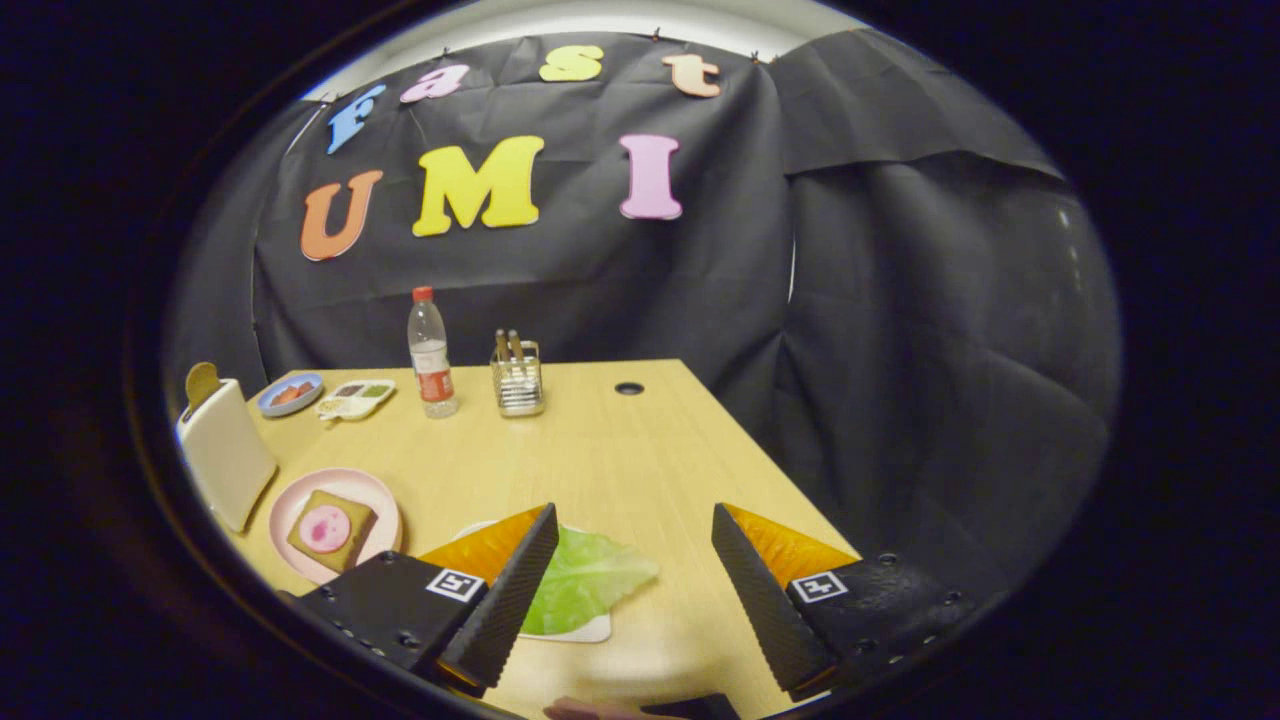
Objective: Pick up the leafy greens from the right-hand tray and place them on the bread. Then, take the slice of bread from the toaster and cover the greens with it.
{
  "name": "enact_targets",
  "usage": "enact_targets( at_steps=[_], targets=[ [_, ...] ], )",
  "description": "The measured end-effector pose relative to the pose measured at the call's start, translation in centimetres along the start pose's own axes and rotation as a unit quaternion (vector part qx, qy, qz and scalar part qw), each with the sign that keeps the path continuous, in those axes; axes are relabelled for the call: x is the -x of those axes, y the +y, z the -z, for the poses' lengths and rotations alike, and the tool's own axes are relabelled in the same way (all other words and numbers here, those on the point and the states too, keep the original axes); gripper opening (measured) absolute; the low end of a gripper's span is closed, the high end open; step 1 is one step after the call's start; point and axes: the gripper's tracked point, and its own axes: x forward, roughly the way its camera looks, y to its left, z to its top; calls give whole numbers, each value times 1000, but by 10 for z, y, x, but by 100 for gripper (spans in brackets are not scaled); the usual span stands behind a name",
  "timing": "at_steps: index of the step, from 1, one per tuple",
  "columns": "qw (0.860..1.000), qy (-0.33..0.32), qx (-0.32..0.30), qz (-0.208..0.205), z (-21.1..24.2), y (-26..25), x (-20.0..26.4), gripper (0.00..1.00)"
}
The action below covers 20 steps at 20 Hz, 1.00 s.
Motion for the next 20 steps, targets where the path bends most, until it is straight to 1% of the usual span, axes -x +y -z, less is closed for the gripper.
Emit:
enact_targets(
  at_steps=[4, 6, 9, 12, 13, 15, 19, 20],
  targets=[
    [997, 63, -33, -26, 29, 4, -31, 94],
    [995, 90, -40, -24, 43, 1, -44, 93],
    [992, 113, -50, -30, 54, 4, -55, 94],
    [991, 126, -41, -23, 63, -2, -61, 94],
    [990, 132, -40, -28, 65, 1, -63, 93],
    [989, 138, -43, -31, 66, 2, -65, 86],
    [987, 150, -40, -31, 69, 6, -69, 80],
    [987, 152, -36, -33, 69, 9, -68, 68]
  ],
)
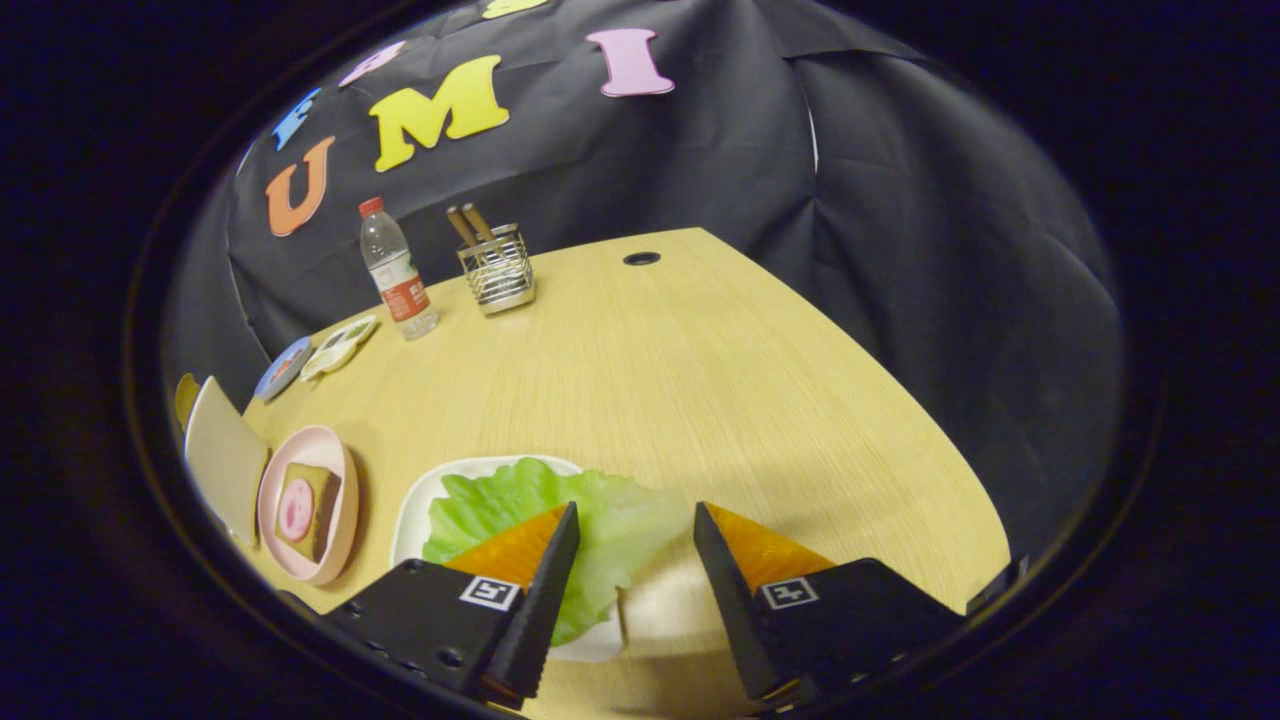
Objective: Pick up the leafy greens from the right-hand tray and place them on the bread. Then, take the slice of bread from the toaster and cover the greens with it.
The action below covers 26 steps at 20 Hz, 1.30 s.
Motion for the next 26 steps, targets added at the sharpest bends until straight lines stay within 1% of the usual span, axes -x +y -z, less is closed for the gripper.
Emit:
enact_targets(
  at_steps=[4, 7, 8, 10, 11, 16, 18, 22, 26],
  targets=[
    [999, -14, 27, 29, -6, -1, 4, 25],
    [996, -30, 67, 46, -11, 5, 11, 24],
    [996, -32, 70, 54, -13, 5, 13, 24],
    [996, -40, 69, 48, -17, 15, 22, 8],
    [995, -42, 75, 54, -19, 17, 26, 8],
    [993, -68, 91, 42, -34, 47, 57, 8],
    [991, -76, 104, 31, -40, 66, 70, 8],
    [986, -98, 131, 23, -49, 107, 96, 8],
    [977, -126, 169, 11, -55, 157, 119, 8]
  ],
)
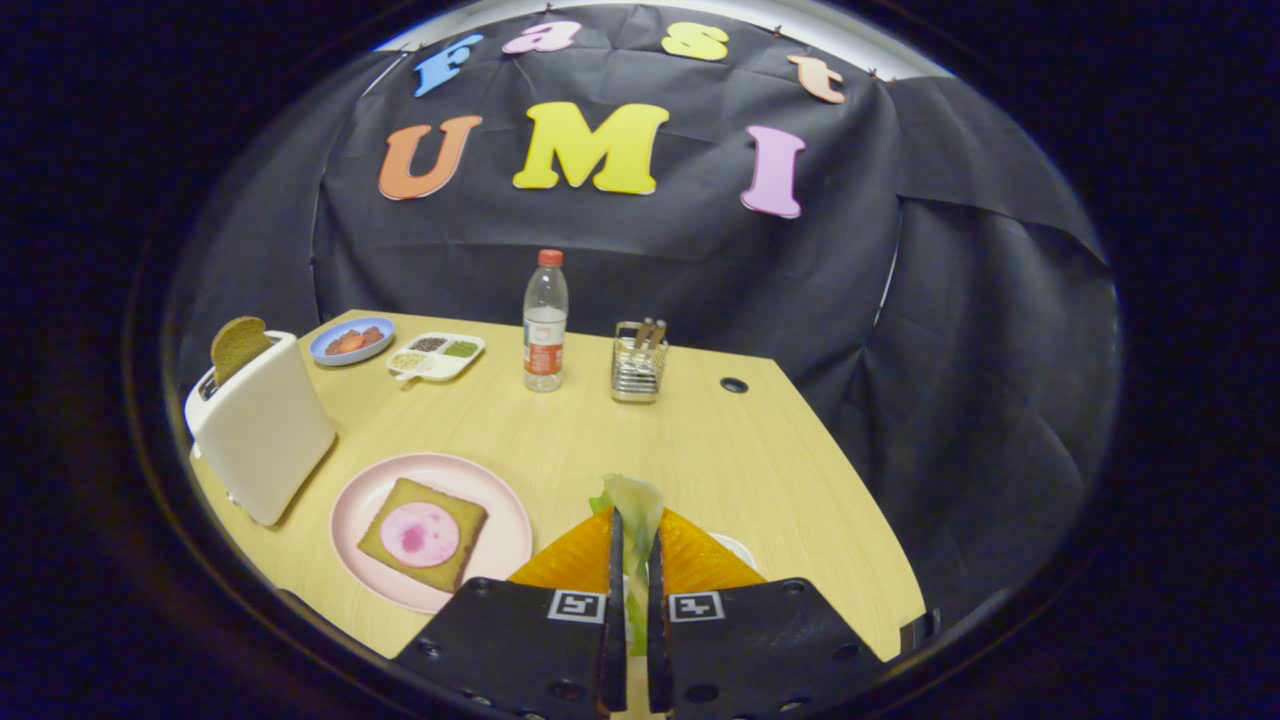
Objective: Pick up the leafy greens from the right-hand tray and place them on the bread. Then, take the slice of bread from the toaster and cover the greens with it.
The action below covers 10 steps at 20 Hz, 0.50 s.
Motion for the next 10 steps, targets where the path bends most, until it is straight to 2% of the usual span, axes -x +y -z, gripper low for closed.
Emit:
enact_targets(
  at_steps=[1, 2, 10],
  targets=[
    [1000, -4, 0, -4, -7, 11, 4, 8],
    [1000, -7, 5, -17, -9, 29, 7, 1],
    [997, -7, 23, -73, -29, 145, 21, 1]
  ],
)
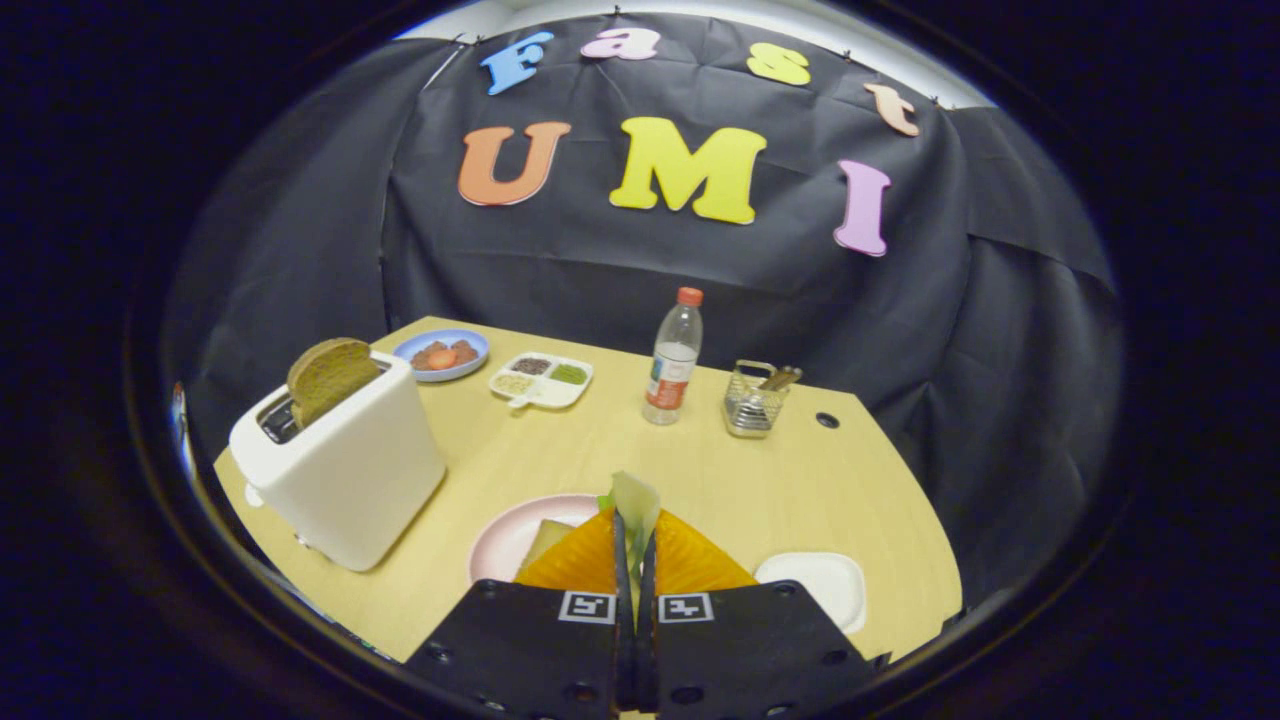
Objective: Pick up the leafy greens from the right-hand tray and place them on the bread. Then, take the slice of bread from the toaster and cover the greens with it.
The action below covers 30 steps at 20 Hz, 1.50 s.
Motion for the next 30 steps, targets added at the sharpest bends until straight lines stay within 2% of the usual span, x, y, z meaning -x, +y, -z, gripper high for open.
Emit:
enact_targets(
  at_steps=[4, 6, 9, 15, 18, 25, 26, 29, 30],
  targets=[
    [999, -9, -17, -36, -9, 51, -5, 1],
    [998, 0, -38, -57, 1, 69, -14, 1],
    [996, 11, -58, -65, 18, 76, -30, 1],
    [994, 38, -92, -39, 53, 38, -60, 1],
    [994, 43, -95, -13, 65, 12, -71, 1],
    [993, 61, -97, 0, 86, -10, -80, 3],
    [994, 60, -95, 0, 86, -11, -81, 8],
    [995, 56, -79, 8, 84, -16, -81, 9],
    [996, 56, -74, 7, 84, -17, -79, 15]
  ],
)
